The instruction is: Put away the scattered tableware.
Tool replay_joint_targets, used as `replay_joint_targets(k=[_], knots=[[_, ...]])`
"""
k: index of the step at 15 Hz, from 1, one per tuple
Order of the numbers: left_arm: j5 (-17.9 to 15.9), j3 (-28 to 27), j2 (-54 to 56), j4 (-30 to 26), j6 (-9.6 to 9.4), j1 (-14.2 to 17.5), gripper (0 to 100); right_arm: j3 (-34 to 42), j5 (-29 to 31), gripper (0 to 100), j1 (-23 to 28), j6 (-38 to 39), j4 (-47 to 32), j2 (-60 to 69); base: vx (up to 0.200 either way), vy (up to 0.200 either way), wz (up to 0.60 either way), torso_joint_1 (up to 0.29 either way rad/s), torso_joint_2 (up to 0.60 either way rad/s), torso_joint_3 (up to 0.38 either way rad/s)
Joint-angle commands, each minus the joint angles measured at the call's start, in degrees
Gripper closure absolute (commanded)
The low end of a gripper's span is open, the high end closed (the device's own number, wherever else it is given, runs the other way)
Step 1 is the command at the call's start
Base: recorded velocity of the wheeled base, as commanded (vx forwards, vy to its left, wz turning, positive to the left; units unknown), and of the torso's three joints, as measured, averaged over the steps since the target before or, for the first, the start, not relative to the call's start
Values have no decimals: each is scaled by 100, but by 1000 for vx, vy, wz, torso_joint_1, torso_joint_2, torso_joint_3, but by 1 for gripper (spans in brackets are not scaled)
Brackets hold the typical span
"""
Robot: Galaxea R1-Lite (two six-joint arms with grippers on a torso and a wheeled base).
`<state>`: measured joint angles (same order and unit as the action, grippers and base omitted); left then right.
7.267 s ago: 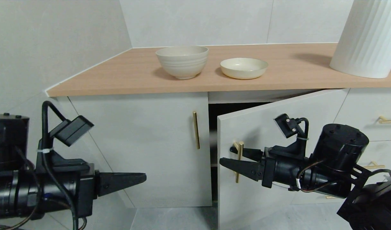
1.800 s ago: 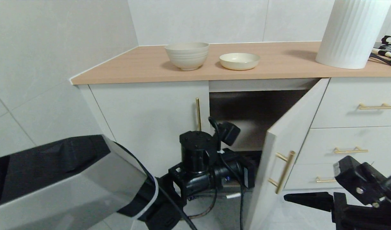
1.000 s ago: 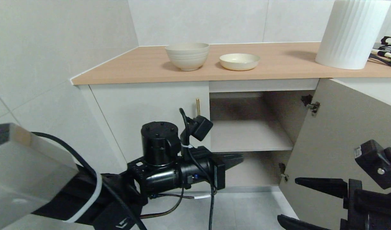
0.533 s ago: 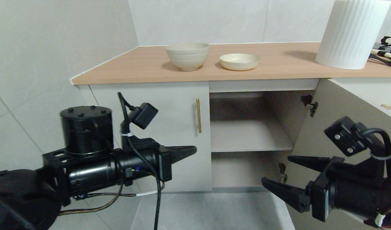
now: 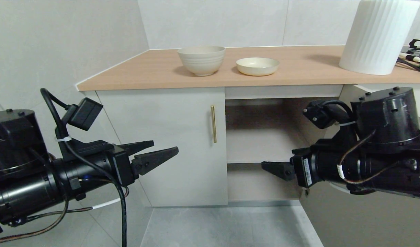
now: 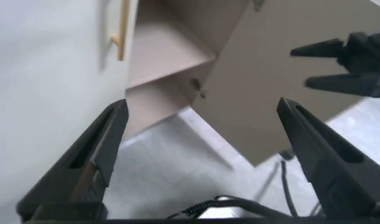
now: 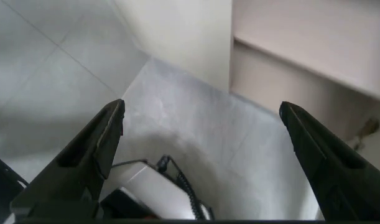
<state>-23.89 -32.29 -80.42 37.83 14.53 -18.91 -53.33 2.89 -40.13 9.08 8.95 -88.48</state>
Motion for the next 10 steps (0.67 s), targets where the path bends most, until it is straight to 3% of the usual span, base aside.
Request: replay_joint_targets(k=[1, 10], knots=[[69, 65, 62, 14, -3, 27, 0, -177, -8, 0, 40, 59, -7, -258, 0, 0, 0, 0, 0, 0], [183, 12, 211, 41, 15, 98, 0, -98, 36, 0, 155, 146, 10, -152, 0, 0, 0, 0, 0, 0]])
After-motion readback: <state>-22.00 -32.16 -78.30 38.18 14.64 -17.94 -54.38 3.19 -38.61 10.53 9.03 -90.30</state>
